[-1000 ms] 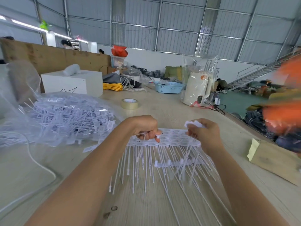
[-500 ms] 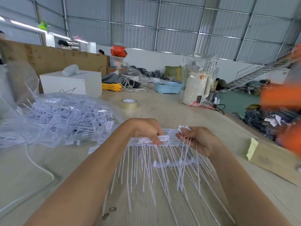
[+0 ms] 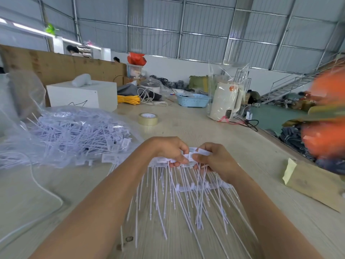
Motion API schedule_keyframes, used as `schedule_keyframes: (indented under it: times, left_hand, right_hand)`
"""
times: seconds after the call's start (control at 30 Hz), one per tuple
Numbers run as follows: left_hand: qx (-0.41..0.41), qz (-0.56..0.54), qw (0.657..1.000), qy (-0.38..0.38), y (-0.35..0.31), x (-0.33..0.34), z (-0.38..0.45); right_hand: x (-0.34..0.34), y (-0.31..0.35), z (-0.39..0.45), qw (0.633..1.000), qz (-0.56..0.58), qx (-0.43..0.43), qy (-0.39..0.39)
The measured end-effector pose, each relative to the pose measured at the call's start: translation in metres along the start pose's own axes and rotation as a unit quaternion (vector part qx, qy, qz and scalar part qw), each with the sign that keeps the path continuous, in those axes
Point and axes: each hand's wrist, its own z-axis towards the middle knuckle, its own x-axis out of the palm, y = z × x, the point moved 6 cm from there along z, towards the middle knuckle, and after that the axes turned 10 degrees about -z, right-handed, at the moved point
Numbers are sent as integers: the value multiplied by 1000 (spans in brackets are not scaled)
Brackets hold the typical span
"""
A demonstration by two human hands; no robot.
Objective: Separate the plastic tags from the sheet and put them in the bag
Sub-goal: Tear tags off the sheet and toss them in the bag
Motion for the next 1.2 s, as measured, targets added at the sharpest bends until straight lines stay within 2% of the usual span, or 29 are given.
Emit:
schedule_keyframes:
  times: [0.23, 0.33, 0.43, 0.7, 1.1, 1.2]
  left_hand:
    - [0, -9, 1000, 2, 4, 2, 3]
    - [-9, -52, 998, -33, 5, -3, 6]
    - [-19, -39, 997, -64, 7, -8, 8]
    - [-23, -95, 990, -102, 8, -8, 10]
    - [-106, -314, 943, 32, 22, 0, 7]
    - [-123, -264, 956, 34, 14, -5, 4]
  right_hand:
    - [3, -2, 1, 998, -43, -28, 23]
    - [-4, -4, 5, 1000, -21, -9, -9]
    - [-9, -4, 7, 999, 12, 6, -50]
    - [-9, -1, 5, 997, 40, -33, -52]
    - [-12, 12, 3, 987, 34, -152, -31]
    - [-15, 12, 4, 986, 70, -147, -18]
